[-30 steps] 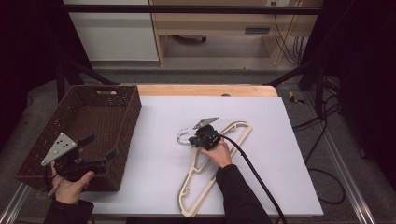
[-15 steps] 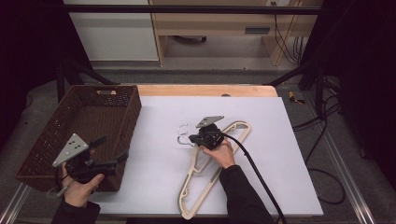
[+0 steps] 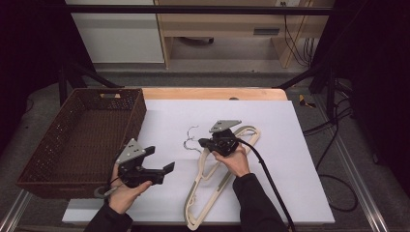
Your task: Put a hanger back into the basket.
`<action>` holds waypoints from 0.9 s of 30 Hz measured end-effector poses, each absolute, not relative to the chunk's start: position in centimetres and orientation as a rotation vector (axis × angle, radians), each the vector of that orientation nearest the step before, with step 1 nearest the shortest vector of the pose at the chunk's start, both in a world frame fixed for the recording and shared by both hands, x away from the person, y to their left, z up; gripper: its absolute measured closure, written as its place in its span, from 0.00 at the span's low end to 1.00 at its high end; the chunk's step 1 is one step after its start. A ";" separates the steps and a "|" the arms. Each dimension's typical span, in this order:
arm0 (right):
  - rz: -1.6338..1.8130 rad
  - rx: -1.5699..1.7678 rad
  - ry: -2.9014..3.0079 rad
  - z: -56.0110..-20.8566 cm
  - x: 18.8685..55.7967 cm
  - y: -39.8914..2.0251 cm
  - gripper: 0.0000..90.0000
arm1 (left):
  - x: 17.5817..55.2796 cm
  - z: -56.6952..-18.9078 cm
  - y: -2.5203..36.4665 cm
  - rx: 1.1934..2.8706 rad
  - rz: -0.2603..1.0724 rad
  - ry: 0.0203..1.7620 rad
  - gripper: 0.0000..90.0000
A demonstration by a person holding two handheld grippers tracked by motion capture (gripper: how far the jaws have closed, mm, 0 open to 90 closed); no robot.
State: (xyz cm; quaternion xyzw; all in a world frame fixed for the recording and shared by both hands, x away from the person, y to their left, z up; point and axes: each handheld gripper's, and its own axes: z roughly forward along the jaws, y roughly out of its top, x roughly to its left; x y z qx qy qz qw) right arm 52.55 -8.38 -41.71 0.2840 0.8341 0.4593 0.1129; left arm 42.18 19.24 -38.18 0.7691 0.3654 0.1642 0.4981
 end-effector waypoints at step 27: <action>1.399 0.773 2.419 -40.7 50.9 -9.3 0.99 | 46.6 -43.7 9.5 2.003 0.128 0.893 0.66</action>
